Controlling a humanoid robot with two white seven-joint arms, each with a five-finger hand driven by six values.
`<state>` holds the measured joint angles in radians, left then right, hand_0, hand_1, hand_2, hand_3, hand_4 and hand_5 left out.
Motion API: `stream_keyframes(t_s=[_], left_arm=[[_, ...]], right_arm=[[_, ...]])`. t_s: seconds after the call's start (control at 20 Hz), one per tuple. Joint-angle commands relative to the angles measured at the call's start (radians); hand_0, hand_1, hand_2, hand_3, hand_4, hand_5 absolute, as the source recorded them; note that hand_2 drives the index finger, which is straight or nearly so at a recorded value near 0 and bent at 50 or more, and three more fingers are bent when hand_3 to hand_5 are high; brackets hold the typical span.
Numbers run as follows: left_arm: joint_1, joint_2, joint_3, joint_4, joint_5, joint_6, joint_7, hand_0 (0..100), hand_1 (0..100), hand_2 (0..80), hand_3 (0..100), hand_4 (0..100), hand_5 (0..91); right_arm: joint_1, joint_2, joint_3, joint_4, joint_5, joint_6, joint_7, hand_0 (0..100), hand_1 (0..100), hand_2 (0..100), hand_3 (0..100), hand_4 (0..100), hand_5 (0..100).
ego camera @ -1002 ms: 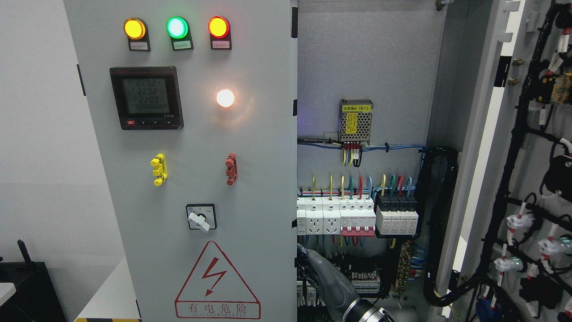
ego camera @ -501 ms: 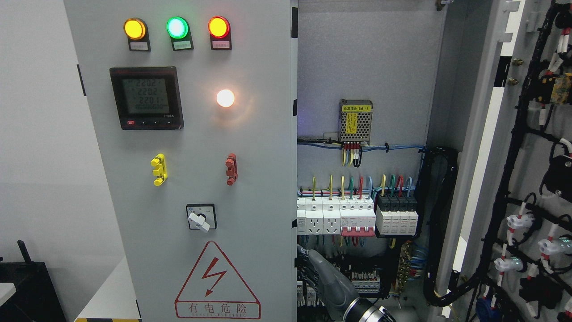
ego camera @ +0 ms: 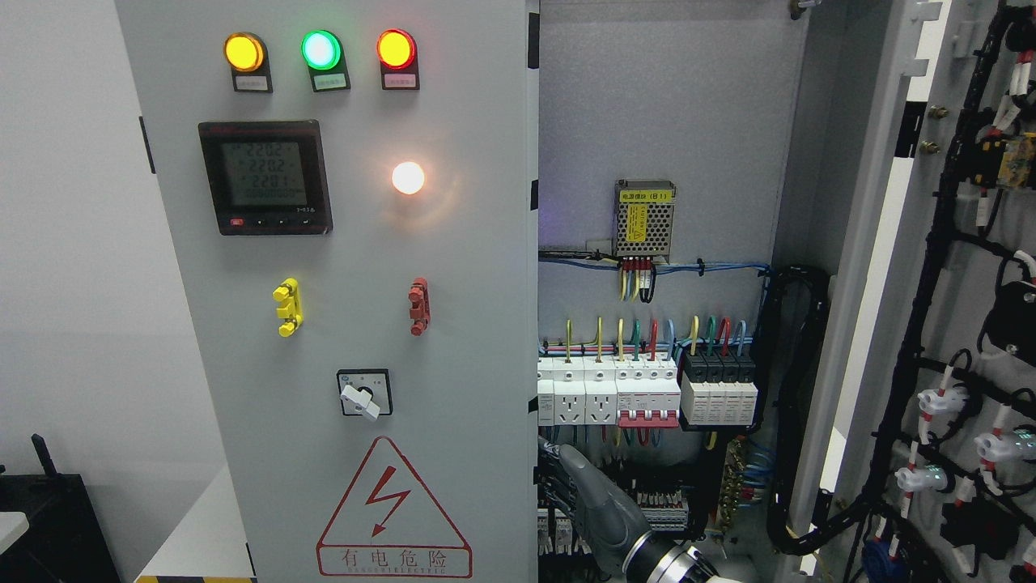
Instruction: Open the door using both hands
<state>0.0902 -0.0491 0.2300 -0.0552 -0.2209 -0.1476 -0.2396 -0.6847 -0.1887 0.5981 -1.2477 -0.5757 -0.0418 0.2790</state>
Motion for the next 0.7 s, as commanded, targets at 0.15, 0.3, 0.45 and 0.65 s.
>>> stream_keyframes(t_s=[0.15,0.3,0.45,0.65], left_arm=[[0.0,0.0,0.0,0.0,0.0,0.0,0.0,0,0,0.0,0,3,0.0],[0.0,0.0,0.0,0.0,0.0,0.0,0.0,0,0,0.0,0,3,0.0],[0.0,0.0,0.0,0.0,0.0,0.0,0.0,0,0,0.0,0,3,0.0],[0.0,0.0,0.0,0.0,0.0,0.0,0.0,0,0,0.0,0,3,0.0]], right_arm=[[-0.009,-0.002,-0.004,0.02,-0.003,-0.001,0.042,11,0,0,0,0,0],[-0.009,-0.002,-0.004,0.025,-0.009,-0.001,0.043,11,0,0,0,0,0],[-0.01,-0.005,-0.008,0.043,-0.044,0.0,0.045,11,0,0,0,0,0],[-0.009,-0.008,-0.008,0.045,-0.044,0.0,0.088,11,0,0,0,0,0]])
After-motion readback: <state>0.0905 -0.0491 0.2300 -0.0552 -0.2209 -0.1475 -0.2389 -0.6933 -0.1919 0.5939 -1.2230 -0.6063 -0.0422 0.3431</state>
